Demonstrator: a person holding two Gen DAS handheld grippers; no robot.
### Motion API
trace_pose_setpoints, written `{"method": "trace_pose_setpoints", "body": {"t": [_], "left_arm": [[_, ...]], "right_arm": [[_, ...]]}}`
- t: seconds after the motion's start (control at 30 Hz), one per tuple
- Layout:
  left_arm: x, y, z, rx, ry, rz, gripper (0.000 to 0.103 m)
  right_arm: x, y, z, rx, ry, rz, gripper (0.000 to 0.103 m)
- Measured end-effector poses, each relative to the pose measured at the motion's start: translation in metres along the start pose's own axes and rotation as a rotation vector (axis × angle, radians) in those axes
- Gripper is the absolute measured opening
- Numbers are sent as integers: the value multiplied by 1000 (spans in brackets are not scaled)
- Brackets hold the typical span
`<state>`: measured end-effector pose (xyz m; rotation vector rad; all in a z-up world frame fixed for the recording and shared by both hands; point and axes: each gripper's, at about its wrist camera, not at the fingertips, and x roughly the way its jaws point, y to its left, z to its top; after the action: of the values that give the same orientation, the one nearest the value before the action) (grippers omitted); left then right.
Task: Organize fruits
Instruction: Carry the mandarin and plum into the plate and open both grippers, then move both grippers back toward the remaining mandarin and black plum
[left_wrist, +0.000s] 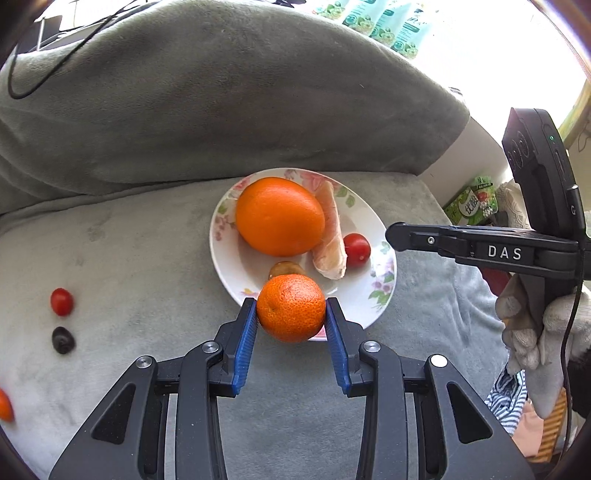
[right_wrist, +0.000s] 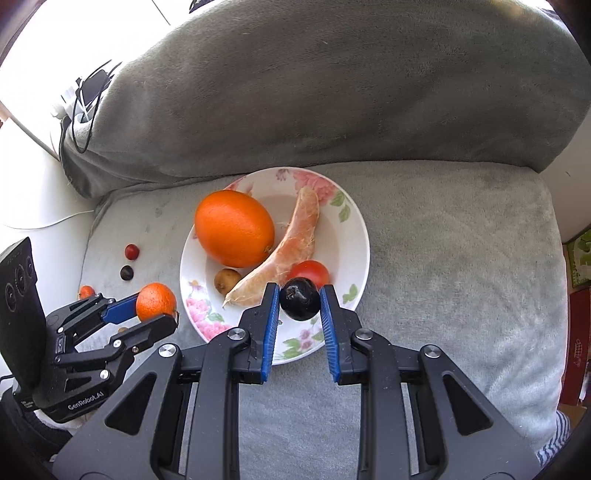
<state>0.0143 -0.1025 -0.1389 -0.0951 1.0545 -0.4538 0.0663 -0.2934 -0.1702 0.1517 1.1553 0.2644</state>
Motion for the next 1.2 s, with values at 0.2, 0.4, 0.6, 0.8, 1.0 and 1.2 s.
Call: {"method": "trace_pose_setpoints", "body": {"t": [0.2, 0.4, 0.6, 0.8, 1.0, 1.2], "left_arm": [[6, -9, 5, 11, 8, -12, 35], [8, -10, 6, 3, 15, -9, 35], [10, -10, 7, -2, 19, -7, 35], [11, -10, 9, -4, 18, -7, 35], [10, -10, 12, -7, 11, -6, 46], [8, -9, 14, -9, 1, 1, 52]], "right_arm": [[7, -8, 13, -3, 3, -9, 24], [13, -13, 21, 1, 9, -9, 24], [18, -14, 25, -5, 15, -9, 24], [18, -14, 28, -5, 8, -11, 24], [16, -13, 31, -3, 6, -17, 25], [8, -9, 31, -10, -24, -21, 57]]}}
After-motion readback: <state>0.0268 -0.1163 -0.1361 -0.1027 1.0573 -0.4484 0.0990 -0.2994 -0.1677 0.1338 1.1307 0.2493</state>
